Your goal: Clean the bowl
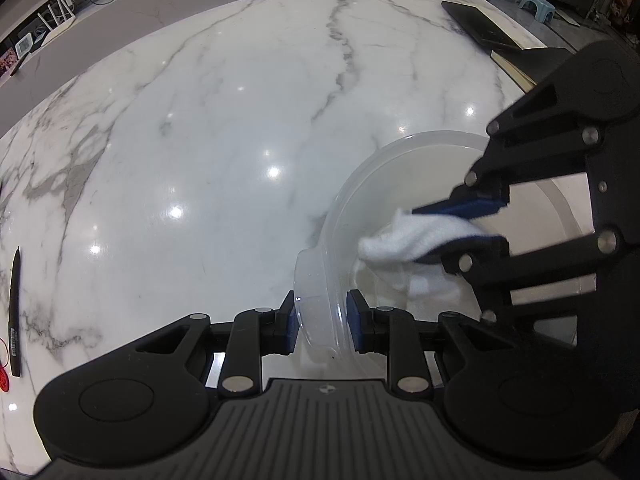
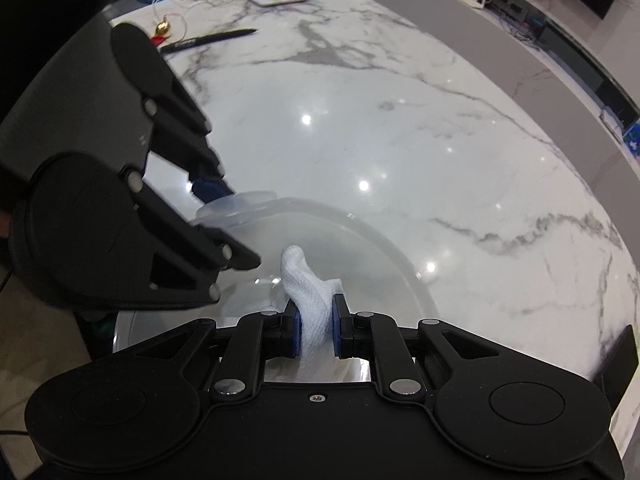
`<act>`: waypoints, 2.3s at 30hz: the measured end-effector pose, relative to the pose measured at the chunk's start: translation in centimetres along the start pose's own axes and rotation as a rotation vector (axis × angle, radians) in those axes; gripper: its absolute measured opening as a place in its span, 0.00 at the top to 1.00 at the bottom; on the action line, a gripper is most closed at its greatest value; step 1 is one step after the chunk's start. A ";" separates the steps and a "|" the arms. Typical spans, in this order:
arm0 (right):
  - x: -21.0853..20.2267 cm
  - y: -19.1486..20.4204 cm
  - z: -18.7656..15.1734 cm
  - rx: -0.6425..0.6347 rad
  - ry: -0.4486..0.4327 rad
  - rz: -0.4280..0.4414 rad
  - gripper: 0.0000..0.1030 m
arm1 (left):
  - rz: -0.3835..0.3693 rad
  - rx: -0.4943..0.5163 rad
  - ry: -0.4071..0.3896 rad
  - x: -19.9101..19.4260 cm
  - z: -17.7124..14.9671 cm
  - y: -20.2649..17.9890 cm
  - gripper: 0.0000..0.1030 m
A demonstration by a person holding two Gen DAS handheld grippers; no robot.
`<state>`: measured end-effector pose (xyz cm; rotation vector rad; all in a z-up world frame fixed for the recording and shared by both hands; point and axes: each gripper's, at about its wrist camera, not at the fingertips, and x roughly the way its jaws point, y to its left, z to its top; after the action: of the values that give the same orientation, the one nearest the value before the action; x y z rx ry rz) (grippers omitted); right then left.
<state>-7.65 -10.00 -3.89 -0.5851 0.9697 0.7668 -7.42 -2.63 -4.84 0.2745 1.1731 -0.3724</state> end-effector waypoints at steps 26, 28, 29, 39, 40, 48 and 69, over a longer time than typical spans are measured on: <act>-0.2 -0.3 -1.4 -0.019 0.061 0.008 0.88 | -0.001 -0.004 0.001 0.3 0.1 0.6 0.78; -0.2 -0.2 -1.3 -0.021 0.060 0.023 0.88 | -0.002 -0.004 0.001 0.3 0.1 0.7 0.78; -0.1 -0.2 -1.3 -0.020 0.058 0.030 0.88 | -0.002 -0.003 0.001 0.3 0.0 0.6 0.78; 0.4 0.6 -0.9 -0.018 0.036 0.048 0.88 | 0.000 0.003 0.002 0.2 0.0 0.5 0.78; 0.4 0.5 -0.8 -0.013 0.030 0.043 0.88 | 0.000 0.003 0.002 0.2 -0.1 0.5 0.78; 0.2 -0.2 -0.2 0.023 -0.018 0.001 0.88 | -0.003 0.002 0.005 0.2 -0.1 0.4 0.78; -0.3 -1.4 0.6 0.119 -0.096 -0.049 0.88 | -0.001 0.004 0.004 -0.3 -0.7 -0.4 0.78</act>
<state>-6.36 -10.45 -3.19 -0.4625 0.9025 0.6829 -8.25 -2.67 -4.77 0.2778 1.1765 -0.3752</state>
